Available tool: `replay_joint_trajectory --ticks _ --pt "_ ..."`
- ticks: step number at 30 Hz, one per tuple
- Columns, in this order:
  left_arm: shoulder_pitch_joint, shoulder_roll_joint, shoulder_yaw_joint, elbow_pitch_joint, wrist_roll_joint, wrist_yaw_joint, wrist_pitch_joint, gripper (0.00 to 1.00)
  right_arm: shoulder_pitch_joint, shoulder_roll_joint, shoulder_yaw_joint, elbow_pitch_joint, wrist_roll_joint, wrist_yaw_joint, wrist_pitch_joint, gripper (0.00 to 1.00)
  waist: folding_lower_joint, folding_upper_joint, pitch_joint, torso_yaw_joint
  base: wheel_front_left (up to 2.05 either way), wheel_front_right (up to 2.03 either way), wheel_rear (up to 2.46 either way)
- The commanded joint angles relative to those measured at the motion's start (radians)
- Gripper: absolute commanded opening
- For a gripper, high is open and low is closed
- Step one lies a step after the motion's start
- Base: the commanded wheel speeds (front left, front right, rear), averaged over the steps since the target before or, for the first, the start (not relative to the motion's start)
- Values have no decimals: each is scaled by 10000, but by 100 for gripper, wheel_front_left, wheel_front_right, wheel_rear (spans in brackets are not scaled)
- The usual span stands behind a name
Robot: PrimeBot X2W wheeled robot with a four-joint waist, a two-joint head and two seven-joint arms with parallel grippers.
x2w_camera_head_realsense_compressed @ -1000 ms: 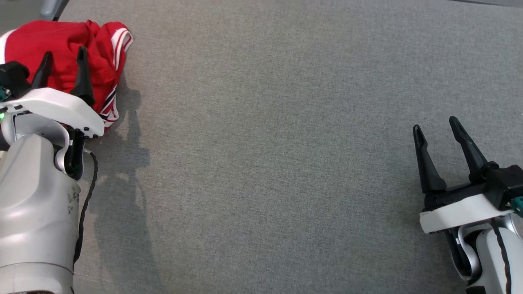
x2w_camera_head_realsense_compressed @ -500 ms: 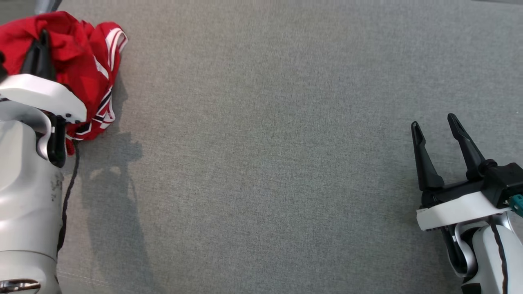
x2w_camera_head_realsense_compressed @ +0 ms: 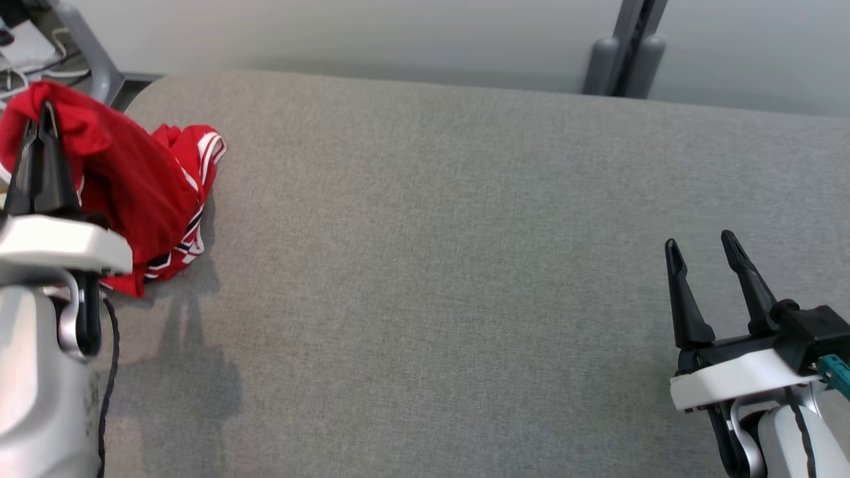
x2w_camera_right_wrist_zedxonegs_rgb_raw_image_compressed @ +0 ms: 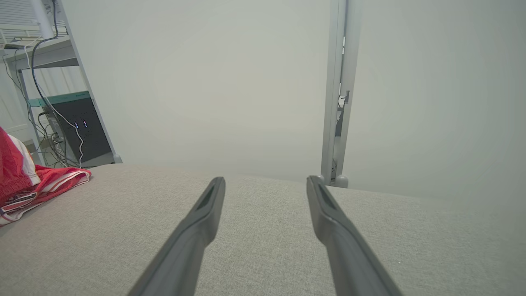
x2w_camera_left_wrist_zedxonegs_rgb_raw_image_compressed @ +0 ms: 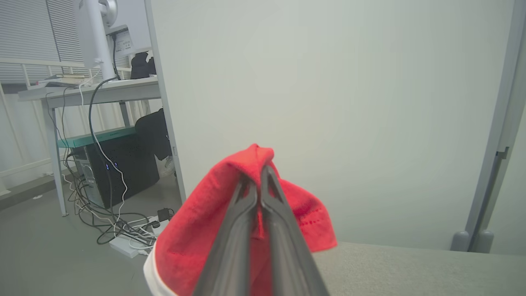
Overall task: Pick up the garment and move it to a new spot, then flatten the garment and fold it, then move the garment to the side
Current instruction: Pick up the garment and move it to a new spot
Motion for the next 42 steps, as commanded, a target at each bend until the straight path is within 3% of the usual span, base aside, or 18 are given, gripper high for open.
replay_joint_trajectory --ticks 1,9,18,31,42 --pt "513 -25 115 -548 -19 127 1 0 174 23 -22 -24 25 19 -75 100 0 -1 -409 -284 0 0 0" --pt "3449 -317 386 -3420 -118 731 675 0 650 85 -171 -51 96 19 -76 100 0 -1 -916 -939 0 0 0" --pt "5904 -1121 127 -5245 -241 1168 1283 0 1132 37 -464 44 204 19 -68 100 0 -1 -1341 -1577 0 0 0" --pt "5934 -1437 -1087 -5301 -131 723 1661 0 1291 150 -359 -21 301 19 -69 100 0 -1 -1348 -2715 0 0 0" --pt "3705 -1730 -3019 -4609 -91 -327 1664 0 823 269 -539 -382 430 19 -68 100 0 -1 -45 -3874 0 0 0"
